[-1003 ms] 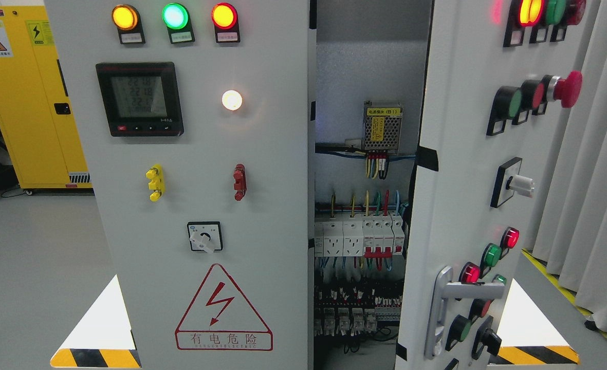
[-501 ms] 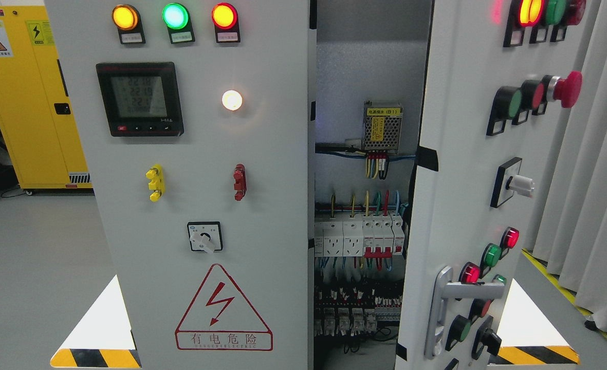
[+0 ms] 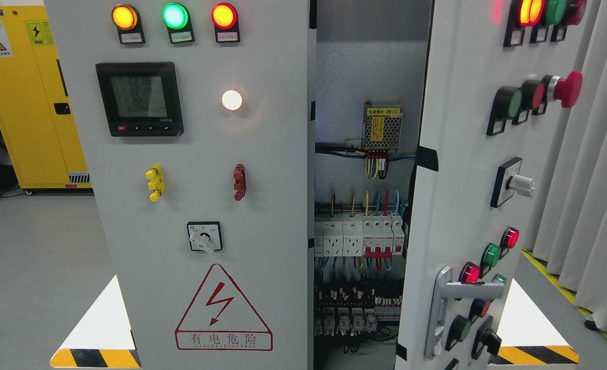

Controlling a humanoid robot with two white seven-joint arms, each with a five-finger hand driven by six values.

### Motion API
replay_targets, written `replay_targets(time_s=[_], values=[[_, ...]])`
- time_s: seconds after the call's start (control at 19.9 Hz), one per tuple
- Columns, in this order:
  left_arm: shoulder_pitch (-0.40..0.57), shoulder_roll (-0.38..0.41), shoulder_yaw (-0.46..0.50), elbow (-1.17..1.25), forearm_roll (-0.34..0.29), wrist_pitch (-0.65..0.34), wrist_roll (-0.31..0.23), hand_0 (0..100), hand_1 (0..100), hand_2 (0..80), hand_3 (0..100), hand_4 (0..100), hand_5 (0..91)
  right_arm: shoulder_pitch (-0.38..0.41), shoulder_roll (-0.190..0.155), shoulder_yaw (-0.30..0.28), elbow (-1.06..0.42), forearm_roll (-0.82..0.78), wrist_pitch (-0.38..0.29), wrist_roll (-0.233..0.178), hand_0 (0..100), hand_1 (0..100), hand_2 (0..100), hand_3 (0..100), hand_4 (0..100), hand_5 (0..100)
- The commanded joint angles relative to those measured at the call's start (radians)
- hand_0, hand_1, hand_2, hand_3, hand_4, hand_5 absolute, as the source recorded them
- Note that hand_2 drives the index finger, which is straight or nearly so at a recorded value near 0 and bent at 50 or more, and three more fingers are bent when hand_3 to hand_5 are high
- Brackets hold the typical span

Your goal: Open door with both hands

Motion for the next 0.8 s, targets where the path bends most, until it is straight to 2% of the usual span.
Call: replay_targets(time_s=[0.0, 0.15, 0.4, 0.5, 0.75], values=[[-0.202, 0.159, -0.109, -0.264, 0.141, 0.062, 0.001, 12, 56, 0.0, 0, 0, 0.0, 0.000, 0.000, -0.026, 0.001, -0.022, 0.000, -0.005, 0, 50, 4, 0, 0, 0], [-0.310, 0.147, -0.120, -0.264, 0.232, 0.192, 0.001, 12, 56, 0.0, 0, 0, 0.0, 0.000, -0.001, -0.026, 0.002, -0.022, 0.000, -0.005, 0, 50, 4, 0, 0, 0], [-0.502, 0.072, -0.118, -0.264, 0.324, 0.393, 0.001, 12, 56, 0.0, 0, 0, 0.0, 0.000, -0.001, -0.026, 0.002, -0.022, 0.000, -0.005, 0, 50, 4, 0, 0, 0], [-0.568, 0.053, -0.118, -0.259, 0.346, 0.455, 0.001, 12, 56, 0.0, 0, 0, 0.0, 0.000, -0.003, -0.026, 0.002, -0.022, 0.000, -0.005, 0, 50, 4, 0, 0, 0], [-0.735, 0.004, -0.118, -0.215, 0.378, 0.530, 0.001, 12, 56, 0.0, 0, 0, 0.0, 0.000, -0.005, -0.026, 0.004, -0.022, 0.000, -0.005, 0, 50, 4, 0, 0, 0]])
